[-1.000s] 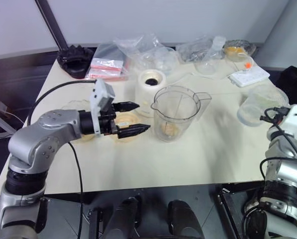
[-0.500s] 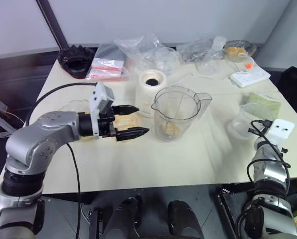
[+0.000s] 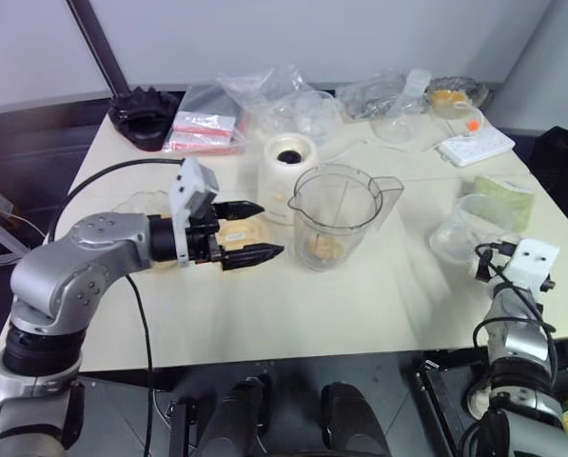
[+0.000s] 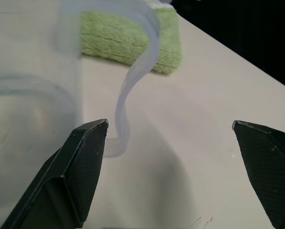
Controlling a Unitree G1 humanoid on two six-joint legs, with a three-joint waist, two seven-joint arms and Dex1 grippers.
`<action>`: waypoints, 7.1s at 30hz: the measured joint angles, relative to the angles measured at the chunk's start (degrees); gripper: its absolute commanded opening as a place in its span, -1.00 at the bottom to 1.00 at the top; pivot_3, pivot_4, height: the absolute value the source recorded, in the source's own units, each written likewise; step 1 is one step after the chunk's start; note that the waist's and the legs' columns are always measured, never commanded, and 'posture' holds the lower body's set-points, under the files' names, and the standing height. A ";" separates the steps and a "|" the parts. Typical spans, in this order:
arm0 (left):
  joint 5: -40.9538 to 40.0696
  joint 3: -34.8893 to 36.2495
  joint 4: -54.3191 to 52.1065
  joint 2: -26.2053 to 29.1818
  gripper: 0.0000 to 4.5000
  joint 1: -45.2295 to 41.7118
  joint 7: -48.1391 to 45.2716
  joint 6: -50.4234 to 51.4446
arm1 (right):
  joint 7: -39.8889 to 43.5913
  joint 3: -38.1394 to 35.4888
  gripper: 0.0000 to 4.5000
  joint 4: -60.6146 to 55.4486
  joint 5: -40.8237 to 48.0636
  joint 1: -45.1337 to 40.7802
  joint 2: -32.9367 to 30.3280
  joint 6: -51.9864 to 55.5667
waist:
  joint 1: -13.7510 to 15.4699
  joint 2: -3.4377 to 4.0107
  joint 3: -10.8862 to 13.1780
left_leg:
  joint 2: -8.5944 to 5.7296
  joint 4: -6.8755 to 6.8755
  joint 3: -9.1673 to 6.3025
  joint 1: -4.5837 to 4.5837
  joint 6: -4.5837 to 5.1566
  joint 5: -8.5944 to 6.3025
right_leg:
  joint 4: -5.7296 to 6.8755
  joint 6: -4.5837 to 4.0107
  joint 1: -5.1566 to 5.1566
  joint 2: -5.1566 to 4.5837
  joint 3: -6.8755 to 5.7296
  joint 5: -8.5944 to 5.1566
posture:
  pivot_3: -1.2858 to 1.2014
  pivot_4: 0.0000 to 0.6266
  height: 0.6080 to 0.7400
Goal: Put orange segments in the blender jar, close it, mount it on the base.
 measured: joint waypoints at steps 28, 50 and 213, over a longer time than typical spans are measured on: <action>42.69 -23.77 72.07 -7.83 1.00 -29.15 -22.04 -48.17 | 19.51 1.59 0.99 -74.03 12.67 41.42 2.05 20.79 | 1.72 -0.08 -0.02 | -0.04 -0.31 -0.17 -0.21 -0.09 -0.09 | -0.33 0.21 -0.15 -0.18 -0.06 -0.10 | 0.03 -0.52 1.00; 59.46 -23.89 98.77 -18.07 0.04 -37.19 -19.52 -61.30 | 8.74 -5.90 1.00 -85.40 68.83 30.91 -28.58 35.70 | 1.70 -0.94 0.27 | 0.02 0.14 -0.27 -0.14 0.23 -0.24 | -0.98 0.41 0.55 -0.23 -0.30 0.15 | 0.03 -0.52 1.00; 36.90 -3.88 41.72 -21.49 0.95 -49.82 -15.82 -5.98 | 35.72 19.22 -0.59 -23.97 9.12 -4.33 -2.77 14.38 | 0.18 -0.13 -0.33 | -0.58 0.19 -0.49 0.02 0.06 -0.11 | 0.10 0.90 0.22 -0.19 0.01 0.05 | 0.03 -0.52 1.00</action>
